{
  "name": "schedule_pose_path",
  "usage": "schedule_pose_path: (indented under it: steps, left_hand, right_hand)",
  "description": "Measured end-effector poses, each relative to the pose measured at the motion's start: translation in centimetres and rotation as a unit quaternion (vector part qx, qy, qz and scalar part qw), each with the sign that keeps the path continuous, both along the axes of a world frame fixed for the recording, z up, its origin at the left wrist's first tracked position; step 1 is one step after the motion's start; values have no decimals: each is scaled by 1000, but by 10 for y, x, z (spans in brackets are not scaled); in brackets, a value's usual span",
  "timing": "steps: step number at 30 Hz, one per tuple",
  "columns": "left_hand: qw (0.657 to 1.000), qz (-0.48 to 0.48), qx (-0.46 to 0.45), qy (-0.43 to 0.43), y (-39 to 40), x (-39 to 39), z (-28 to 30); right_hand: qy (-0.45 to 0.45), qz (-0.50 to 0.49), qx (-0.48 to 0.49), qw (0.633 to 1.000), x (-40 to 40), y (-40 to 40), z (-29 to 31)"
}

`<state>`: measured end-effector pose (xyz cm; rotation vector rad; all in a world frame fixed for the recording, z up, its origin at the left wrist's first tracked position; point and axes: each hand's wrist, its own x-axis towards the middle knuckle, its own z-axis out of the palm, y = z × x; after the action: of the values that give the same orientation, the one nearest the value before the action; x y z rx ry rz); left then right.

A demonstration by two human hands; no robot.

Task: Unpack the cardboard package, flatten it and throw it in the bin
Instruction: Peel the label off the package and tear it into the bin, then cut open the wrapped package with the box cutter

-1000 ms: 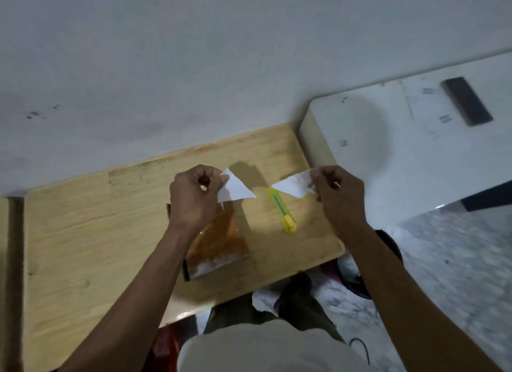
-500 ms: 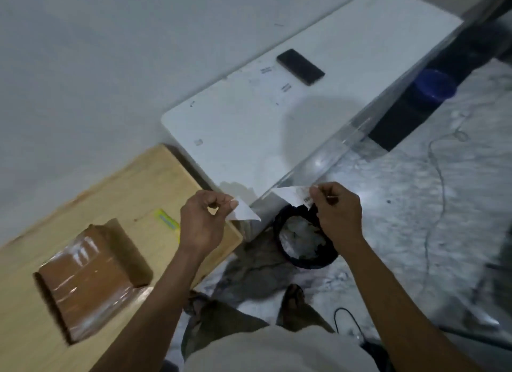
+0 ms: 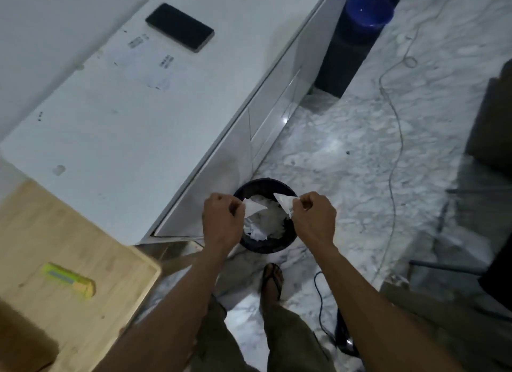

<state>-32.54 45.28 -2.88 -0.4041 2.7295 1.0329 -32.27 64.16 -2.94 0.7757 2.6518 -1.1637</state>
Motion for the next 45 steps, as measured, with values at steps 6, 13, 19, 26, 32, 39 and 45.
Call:
schedule_pose_path:
  steps: [6,13,19,26,32,39,45]
  left_hand:
    - [999,25,-5,-26,17,-29,-71]
    - [996,36,3,-85,19,-37,-96]
    - [996,35,26,-78,20,-29,-68]
    - [996,51,43,-62,27,-15,-13]
    - [996,50,48,-62,25,20,37]
    - [990,101,34,-88,-17,99,69]
    - [982,176,29,-59,-78,165,96]
  right_hand:
    - [-59,-4,9,998,-25,3,-73]
    - [-92,17,-20,995,-38,-2,-103]
    - [-96,16,-51,994,-38,-4,-83]
    - [-81,36,-51,995,-29,1,-44]
    - [-70,57,-69,993,-4,2,-1]
    - [-98,121,-91,984,41,-36,38]
    - [-81,207,-110,969,67,-121,78]
